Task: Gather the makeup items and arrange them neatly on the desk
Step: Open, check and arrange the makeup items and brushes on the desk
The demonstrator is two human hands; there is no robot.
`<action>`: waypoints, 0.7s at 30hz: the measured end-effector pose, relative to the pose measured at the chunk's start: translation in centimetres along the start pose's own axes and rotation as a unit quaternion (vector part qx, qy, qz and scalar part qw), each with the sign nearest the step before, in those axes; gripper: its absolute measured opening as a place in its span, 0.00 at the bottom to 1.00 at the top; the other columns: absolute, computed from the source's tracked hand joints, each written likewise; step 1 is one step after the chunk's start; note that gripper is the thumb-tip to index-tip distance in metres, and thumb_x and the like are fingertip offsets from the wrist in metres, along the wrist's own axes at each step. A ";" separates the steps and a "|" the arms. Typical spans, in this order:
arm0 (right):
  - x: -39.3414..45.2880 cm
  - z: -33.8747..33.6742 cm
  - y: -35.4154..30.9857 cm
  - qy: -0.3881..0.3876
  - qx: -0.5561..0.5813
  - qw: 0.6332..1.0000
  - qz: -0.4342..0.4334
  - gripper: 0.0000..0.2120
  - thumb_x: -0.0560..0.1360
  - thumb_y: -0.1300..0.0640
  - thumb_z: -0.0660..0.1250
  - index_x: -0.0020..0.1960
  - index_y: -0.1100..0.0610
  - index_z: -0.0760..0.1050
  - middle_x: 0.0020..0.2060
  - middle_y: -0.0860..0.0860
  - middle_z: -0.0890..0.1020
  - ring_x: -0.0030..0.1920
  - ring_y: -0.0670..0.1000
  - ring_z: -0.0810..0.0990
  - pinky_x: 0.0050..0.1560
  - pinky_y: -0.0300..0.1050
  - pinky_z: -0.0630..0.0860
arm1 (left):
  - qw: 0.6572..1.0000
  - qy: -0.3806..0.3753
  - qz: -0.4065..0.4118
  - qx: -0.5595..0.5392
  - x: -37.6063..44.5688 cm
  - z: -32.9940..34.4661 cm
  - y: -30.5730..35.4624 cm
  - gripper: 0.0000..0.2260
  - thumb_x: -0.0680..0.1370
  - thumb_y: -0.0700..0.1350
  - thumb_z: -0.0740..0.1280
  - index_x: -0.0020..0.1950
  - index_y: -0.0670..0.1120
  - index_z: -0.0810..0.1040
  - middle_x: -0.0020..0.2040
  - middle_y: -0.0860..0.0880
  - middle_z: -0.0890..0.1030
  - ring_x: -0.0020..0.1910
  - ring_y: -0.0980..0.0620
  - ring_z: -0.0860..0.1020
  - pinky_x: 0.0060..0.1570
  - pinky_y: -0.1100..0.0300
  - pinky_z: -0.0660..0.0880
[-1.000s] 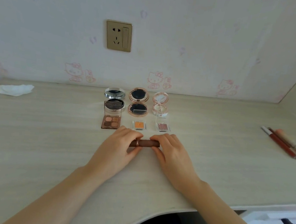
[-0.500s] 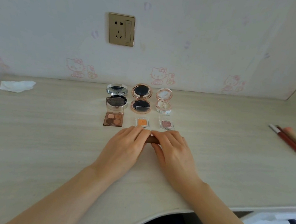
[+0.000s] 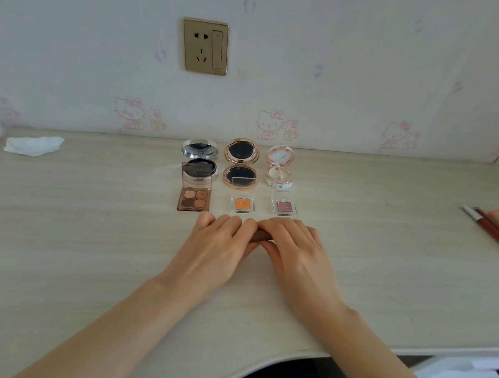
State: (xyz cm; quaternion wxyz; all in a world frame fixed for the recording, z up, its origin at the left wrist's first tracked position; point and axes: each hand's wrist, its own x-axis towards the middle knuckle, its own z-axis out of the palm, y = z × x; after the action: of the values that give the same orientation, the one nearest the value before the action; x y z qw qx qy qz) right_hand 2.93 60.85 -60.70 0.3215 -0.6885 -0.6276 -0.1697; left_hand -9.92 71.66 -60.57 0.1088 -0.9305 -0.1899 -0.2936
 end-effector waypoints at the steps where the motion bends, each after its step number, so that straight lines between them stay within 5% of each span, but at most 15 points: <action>1: 0.0 0.0 0.0 0.000 0.004 1.000 0.001 0.10 0.80 0.55 0.57 0.55 0.52 0.76 0.50 0.44 0.79 0.50 0.47 0.76 0.50 0.43 0.70 | 1.000 -0.001 -0.002 -0.004 0.0 -0.1 0.0 0.16 0.82 0.52 0.53 0.47 0.46 0.76 0.34 0.52 0.74 0.34 0.49 0.75 0.38 0.55 0.63; 10: 0.0 -0.1 -0.1 0.004 0.030 0.999 -0.018 0.08 0.79 0.57 0.59 0.56 0.52 0.74 0.51 0.46 0.79 0.51 0.49 0.77 0.49 0.46 0.73 | 0.998 -0.017 -0.004 -0.054 0.1 -0.2 -0.8 0.15 0.81 0.57 0.52 0.47 0.49 0.72 0.28 0.54 0.74 0.28 0.51 0.74 0.38 0.54 0.67; 15: -0.1 -0.2 -0.1 0.027 0.051 0.998 -0.003 0.09 0.78 0.58 0.60 0.56 0.56 0.76 0.50 0.49 0.78 0.49 0.51 0.77 0.46 0.48 0.75 | 0.998 -0.018 -0.015 -0.065 -0.1 -0.6 -0.8 0.14 0.78 0.57 0.56 0.54 0.49 0.72 0.38 0.55 0.78 0.36 0.51 0.77 0.41 0.53 0.65; 21: 0.0 -0.4 0.5 0.070 0.122 0.987 0.076 0.12 0.75 0.69 0.66 0.56 0.59 0.76 0.53 0.50 0.75 0.55 0.49 0.80 0.55 0.45 0.76 | 0.987 -0.035 -0.077 -0.140 -0.5 -0.8 -0.9 0.09 0.79 0.55 0.60 0.52 0.50 0.68 0.43 0.56 0.77 0.41 0.53 0.75 0.47 0.49 0.70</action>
State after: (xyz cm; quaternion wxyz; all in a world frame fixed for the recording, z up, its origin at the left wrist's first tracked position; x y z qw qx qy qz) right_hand 3.45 60.63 -60.50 0.4580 -0.6760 -0.5659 -0.1144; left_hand -11.08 72.12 -60.13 -0.0525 -0.9291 -0.2211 -0.2918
